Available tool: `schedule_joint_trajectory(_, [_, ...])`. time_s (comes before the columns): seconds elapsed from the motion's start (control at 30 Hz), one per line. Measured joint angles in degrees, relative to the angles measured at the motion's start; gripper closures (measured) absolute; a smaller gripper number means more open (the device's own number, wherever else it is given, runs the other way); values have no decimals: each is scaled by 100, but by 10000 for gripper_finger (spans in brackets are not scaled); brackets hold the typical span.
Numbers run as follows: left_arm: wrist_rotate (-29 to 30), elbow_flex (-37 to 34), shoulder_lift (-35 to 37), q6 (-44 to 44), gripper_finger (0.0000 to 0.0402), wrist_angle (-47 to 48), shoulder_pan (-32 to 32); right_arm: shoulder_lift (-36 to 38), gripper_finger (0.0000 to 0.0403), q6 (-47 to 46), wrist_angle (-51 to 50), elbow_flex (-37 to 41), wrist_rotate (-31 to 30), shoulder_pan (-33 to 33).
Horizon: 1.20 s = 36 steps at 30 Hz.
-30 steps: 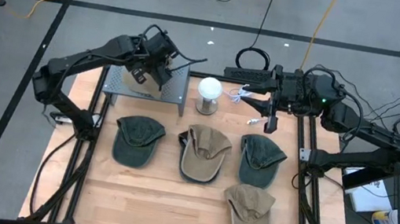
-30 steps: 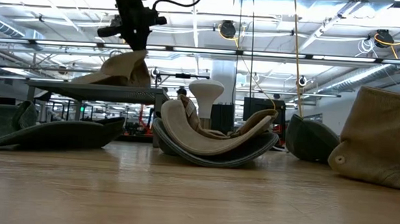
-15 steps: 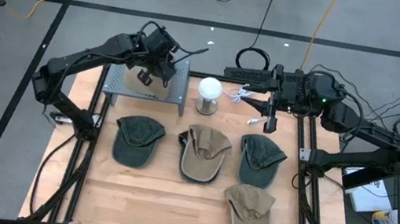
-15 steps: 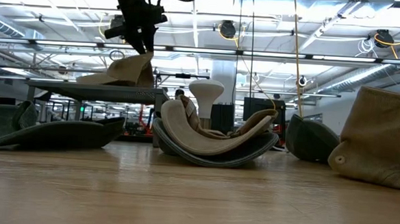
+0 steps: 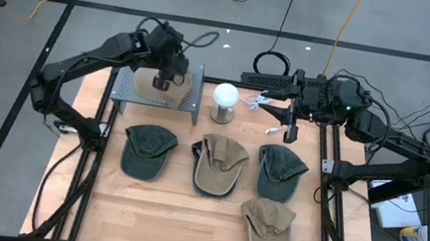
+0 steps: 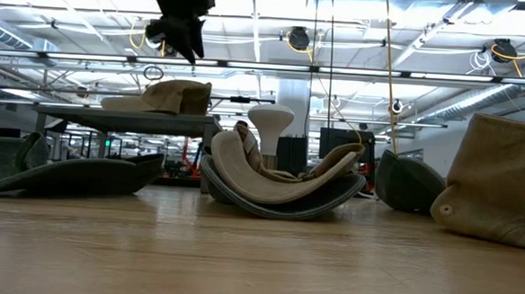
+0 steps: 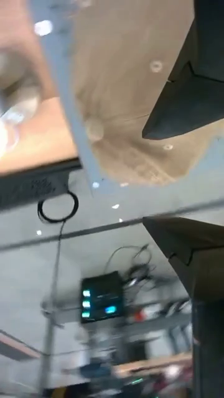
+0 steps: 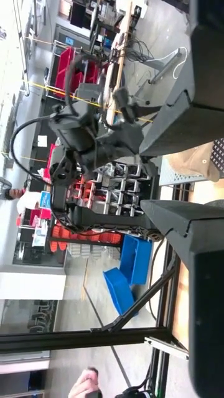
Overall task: Pick & Place hat
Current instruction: Put the left brown cap on the shelf
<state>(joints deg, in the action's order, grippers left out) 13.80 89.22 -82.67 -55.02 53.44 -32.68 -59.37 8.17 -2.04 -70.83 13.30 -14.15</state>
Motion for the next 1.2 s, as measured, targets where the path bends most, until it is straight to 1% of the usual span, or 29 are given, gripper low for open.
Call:
schedule_joint_trajectory(0.17, [-65,152,55,2245,179,30,-86,0,284,-111,4,0,-33,0])
schedule_joint_trajectory(0.37, [-81,152,46,5382,179,-24,-91,0,284,-632,5,0,-599,0])
schedule_joint_trajectory(0.5, [-39,152,44,7543,179,-18,-56,0,284,-796,9,0,-603,0])
schedule_joint_trajectory(0.6, [-34,152,44,8607,179,11,-8,0,284,-796,56,0,-601,0])
schedule_joint_trajectory(0.7, [-22,154,-67,9285,179,-3,73,0,284,-796,59,0,-599,0])
schedule_joint_trajectory(0.77, [-23,152,-189,9548,183,17,100,-2,284,-793,55,0,-581,0])
schedule_joint_trajectory(1.03, [35,152,-694,9938,235,-74,231,-2,284,-754,52,0,-567,0])
schedule_joint_trajectory(1.2, [280,152,-1040,9975,254,-39,324,-2,284,-752,50,0,-560,0])
